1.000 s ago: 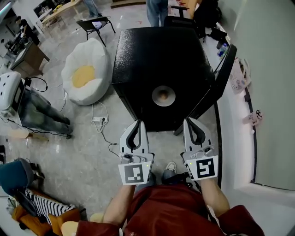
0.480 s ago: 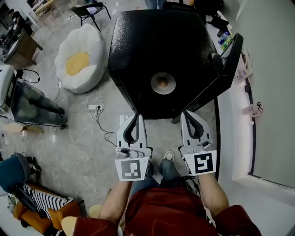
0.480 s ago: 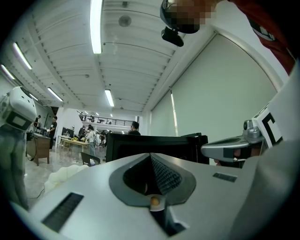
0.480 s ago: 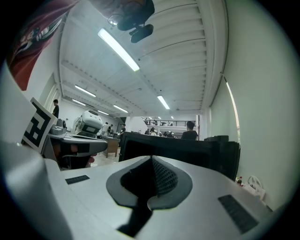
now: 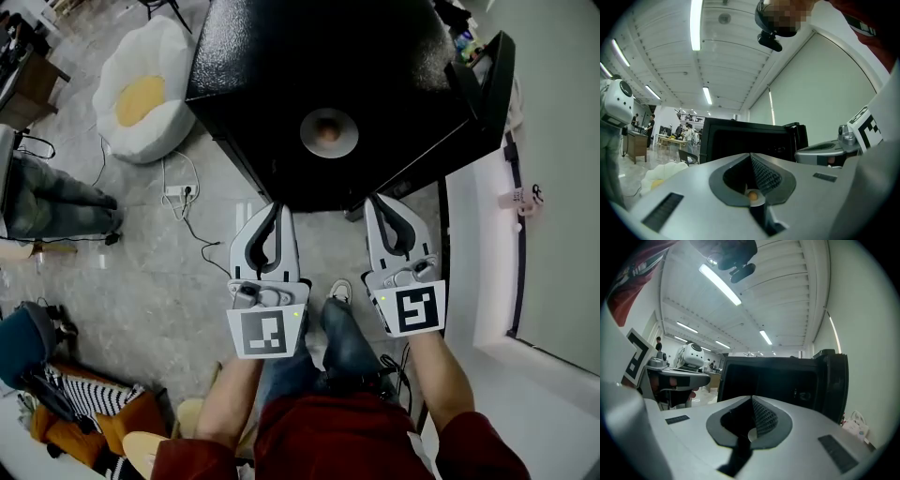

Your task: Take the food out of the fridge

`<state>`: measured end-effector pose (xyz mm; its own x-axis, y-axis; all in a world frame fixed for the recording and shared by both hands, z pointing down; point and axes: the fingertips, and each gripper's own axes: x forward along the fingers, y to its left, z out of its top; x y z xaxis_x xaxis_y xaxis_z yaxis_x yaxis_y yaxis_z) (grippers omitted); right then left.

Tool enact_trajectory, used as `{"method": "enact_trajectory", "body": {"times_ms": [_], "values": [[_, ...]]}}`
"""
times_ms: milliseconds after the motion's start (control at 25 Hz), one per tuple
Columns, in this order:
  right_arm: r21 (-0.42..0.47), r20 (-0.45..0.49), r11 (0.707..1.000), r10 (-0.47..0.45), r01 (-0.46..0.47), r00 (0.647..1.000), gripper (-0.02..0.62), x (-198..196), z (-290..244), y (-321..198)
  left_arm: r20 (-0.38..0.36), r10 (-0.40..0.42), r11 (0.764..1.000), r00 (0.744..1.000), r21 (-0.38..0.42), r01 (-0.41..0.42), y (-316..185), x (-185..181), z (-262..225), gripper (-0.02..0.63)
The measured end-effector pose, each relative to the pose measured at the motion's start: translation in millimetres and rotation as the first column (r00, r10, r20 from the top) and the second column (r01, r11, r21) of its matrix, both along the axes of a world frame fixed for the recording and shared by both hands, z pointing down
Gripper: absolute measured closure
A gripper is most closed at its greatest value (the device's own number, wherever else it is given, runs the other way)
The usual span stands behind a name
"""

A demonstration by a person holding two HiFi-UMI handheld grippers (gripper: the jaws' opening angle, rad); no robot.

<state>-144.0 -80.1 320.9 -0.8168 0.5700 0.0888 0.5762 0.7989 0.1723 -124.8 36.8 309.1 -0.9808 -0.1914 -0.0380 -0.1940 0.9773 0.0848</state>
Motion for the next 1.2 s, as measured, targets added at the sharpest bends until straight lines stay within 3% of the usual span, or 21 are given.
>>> {"method": "enact_trajectory", "body": {"times_ms": [160, 360, 520, 680, 800, 1200], "values": [[-0.067, -0.007, 0.998, 0.017, -0.018, 1.0, 0.575, -15.3, 16.3, 4.1, -0.01, 0.001, 1.0, 1.0, 0.013, -0.001, -4.0, -11.3, 25.1, 0.593], [0.005, -0.03, 1.0, 0.02, -0.019, 0.999, 0.574, -25.7, 54.1, -2.5, -0.025, 0.001, 0.999, 1.0, 0.035, 0.0, -10.0, -26.8, 55.2, 0.592], [-0.073, -0.013, 0.995, 0.061, -0.062, 0.998, 0.574, -39.1, 64.9, 1.8, -0.033, -0.003, 1.0, 0.999, 0.027, 0.004, -13.4, -38.0, 76.9, 0.593], [-0.059, -0.021, 0.996, 0.073, -0.074, 0.997, 0.574, -47.5, 93.0, 2.6, -0.035, -0.018, 1.0, 0.999, 0.025, 0.019, -10.6, -47.4, 101.6, 0.592], [-0.008, -0.032, 0.997, 0.072, -0.072, 0.997, 0.574, -52.3, 119.6, 0.5, -0.039, -0.028, 1.0, 0.999, 0.011, 0.028, -5.8, -50.3, 122.0, 0.592], [-0.045, -0.076, 0.993, 0.104, -0.108, 0.992, 0.574, -68.9, 186.9, -0.2, -0.062, -0.062, 0.996, 0.996, -0.061, 0.058, 4.4, -50.9, 198.7, 0.592]]}}
